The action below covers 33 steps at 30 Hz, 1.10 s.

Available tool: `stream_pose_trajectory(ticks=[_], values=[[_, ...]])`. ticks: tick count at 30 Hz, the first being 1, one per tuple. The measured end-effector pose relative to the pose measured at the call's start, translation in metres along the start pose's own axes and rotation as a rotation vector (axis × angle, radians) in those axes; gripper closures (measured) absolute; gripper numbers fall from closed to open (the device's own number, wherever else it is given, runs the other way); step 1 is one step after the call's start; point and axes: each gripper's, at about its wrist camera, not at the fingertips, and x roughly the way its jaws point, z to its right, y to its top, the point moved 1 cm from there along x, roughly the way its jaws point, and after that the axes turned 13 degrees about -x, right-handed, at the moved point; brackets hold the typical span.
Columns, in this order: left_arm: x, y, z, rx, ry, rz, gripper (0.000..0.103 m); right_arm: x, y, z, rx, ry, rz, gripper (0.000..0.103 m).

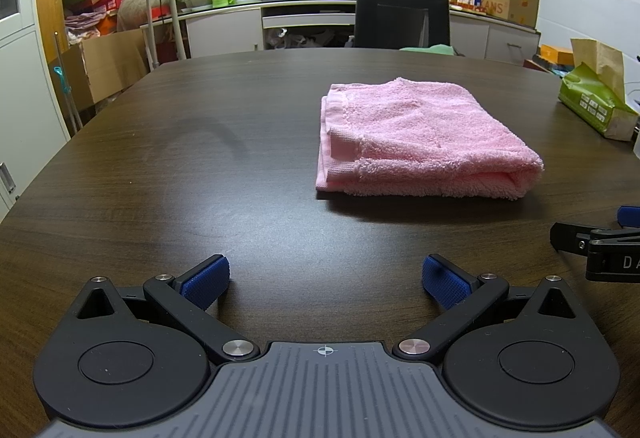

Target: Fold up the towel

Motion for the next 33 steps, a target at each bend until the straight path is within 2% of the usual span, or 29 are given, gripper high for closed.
stream_pose_trajectory(ticks=[7, 9, 16, 22, 33], values=[[0.002, 0.0, 0.005, -0.004, 0.008, -0.002, 0.0, 0.0, 0.0, 0.0, 0.0, 0.0, 0.0, 0.0], [0.002, 0.002, 0.004, -0.012, 0.032, 0.005, 0.0, 0.0, 0.0, 0.0, 0.0, 0.0, 0.0, 0.0], [0.004, 0.017, -0.018, -0.04, 0.078, 0.012, 0.0, 0.0, 0.0, 0.0, 0.0, 0.0, 0.0, 0.0], [0.004, 0.032, -0.061, -0.045, 0.154, 0.063, 0.0, 0.0, 0.0, 0.0, 0.001, -0.001, 0.0, 0.0], [0.003, 0.063, -0.163, -0.209, 0.254, 0.112, 0.0, 0.001, 0.0, 0.0, 0.0, 0.002, 0.0, 0.0]])
